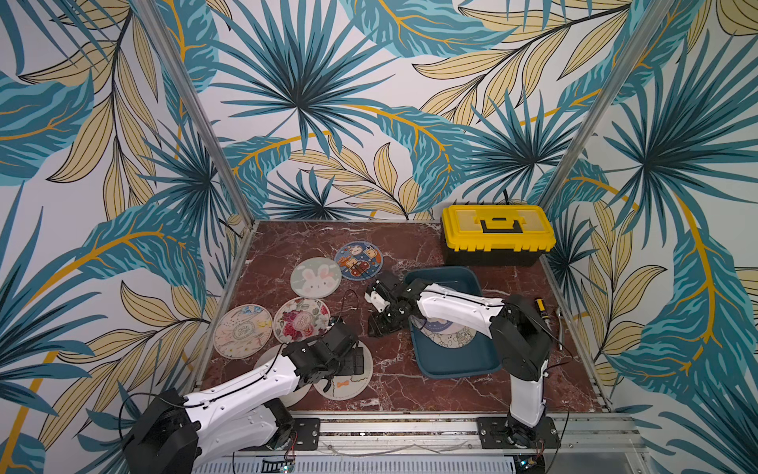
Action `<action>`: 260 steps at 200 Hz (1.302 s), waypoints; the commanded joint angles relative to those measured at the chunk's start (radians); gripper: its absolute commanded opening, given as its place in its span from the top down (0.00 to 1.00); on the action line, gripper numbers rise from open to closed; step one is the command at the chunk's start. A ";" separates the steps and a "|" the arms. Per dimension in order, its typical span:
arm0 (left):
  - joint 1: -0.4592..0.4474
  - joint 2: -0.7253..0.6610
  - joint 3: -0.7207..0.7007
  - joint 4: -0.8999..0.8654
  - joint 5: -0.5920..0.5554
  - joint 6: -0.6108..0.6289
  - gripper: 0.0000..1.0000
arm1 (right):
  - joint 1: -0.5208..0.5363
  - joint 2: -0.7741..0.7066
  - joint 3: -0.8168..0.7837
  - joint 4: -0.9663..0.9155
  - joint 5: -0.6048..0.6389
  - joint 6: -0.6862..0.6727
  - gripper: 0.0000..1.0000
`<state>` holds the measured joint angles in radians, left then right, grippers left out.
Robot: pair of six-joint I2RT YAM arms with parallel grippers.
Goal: Put the coasters into the storage box
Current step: Pick up the coaster from the center of the board.
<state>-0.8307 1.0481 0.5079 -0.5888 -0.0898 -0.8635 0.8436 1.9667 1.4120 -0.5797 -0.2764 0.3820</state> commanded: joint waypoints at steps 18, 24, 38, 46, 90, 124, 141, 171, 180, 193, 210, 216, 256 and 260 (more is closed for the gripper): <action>-0.053 0.007 -0.053 -0.027 -0.053 -0.088 0.05 | 0.023 0.025 -0.059 0.072 -0.051 0.085 0.53; -0.058 0.007 -0.057 -0.030 -0.056 -0.096 0.05 | 0.025 0.027 -0.067 0.081 -0.053 0.090 0.53; -0.064 0.006 -0.066 -0.031 -0.062 -0.105 0.05 | 0.029 0.029 -0.079 0.099 -0.057 0.102 0.54; -0.065 0.007 -0.069 -0.031 -0.063 -0.105 0.04 | 0.031 0.032 -0.082 0.107 -0.059 0.106 0.54; -0.073 0.013 -0.080 -0.028 -0.093 -0.103 0.05 | 0.043 0.060 -0.089 0.136 -0.085 0.133 0.56; -0.075 0.019 -0.094 -0.028 -0.100 -0.106 0.04 | 0.052 0.071 -0.092 0.132 -0.085 0.139 0.56; -0.077 0.027 -0.100 -0.018 -0.096 -0.108 0.04 | 0.055 0.075 -0.090 0.132 -0.090 0.141 0.56; -0.082 0.055 -0.100 -0.009 -0.093 -0.114 0.04 | 0.060 0.078 -0.085 0.132 -0.089 0.143 0.56; -0.083 0.067 -0.100 -0.005 -0.092 -0.115 0.04 | 0.060 0.080 -0.084 0.132 -0.093 0.144 0.57; -0.084 0.088 -0.100 0.005 -0.087 -0.115 0.04 | 0.061 0.084 -0.079 0.130 -0.093 0.144 0.57; -0.087 0.117 -0.101 0.022 -0.085 -0.115 0.04 | 0.062 0.088 -0.072 0.129 -0.099 0.142 0.57; -0.088 0.127 -0.103 0.028 -0.083 -0.115 0.04 | 0.063 0.090 -0.069 0.129 -0.102 0.142 0.57; -0.094 0.165 -0.107 0.069 -0.067 -0.112 0.04 | 0.064 0.103 -0.062 0.148 -0.138 0.144 0.59; -0.096 0.166 -0.108 0.071 -0.065 -0.114 0.04 | 0.064 0.105 -0.060 0.152 -0.143 0.144 0.60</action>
<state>-0.9295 1.1507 0.4694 -0.5819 -0.2230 -0.9615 0.8986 2.0312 1.3506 -0.4332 -0.3935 0.5179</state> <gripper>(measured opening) 0.958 0.413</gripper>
